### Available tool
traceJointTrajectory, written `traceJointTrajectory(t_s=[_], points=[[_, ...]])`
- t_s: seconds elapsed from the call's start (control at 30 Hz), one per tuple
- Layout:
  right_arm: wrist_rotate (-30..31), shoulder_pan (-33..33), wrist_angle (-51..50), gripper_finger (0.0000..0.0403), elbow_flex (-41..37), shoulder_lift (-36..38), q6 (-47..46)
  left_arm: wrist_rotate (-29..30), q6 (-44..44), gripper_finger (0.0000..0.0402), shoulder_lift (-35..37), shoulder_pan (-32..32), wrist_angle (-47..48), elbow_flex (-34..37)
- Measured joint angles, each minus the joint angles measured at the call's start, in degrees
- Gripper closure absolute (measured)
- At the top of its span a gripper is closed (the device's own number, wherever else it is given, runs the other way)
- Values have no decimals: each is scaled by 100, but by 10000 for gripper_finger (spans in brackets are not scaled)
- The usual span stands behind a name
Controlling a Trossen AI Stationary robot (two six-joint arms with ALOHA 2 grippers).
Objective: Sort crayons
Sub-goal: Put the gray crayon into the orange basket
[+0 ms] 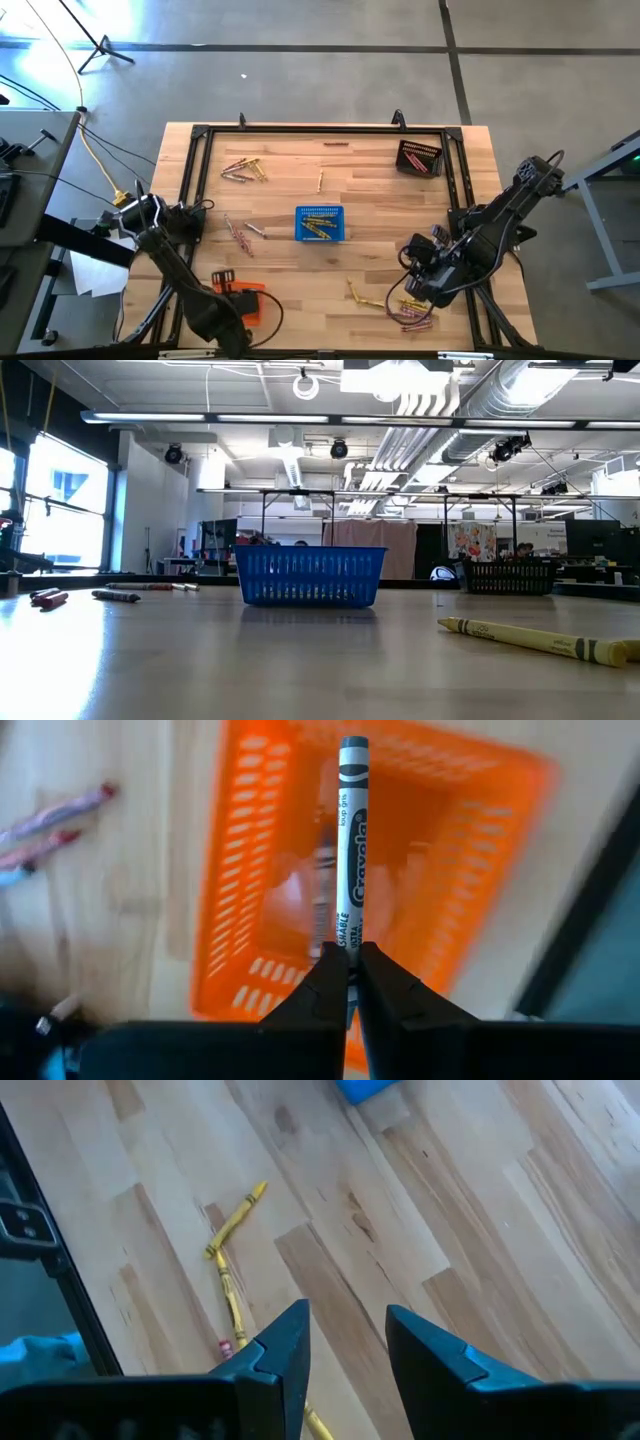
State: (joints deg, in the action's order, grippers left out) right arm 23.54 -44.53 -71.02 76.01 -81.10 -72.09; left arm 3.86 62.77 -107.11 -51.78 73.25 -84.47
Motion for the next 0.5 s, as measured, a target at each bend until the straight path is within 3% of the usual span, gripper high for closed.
traceJointTrajectory(t_s=[0.5], points=[[-266, 260, 157, 286, 0, 2, -160, -25, 260, 324, 0, 18, -144, 114]])
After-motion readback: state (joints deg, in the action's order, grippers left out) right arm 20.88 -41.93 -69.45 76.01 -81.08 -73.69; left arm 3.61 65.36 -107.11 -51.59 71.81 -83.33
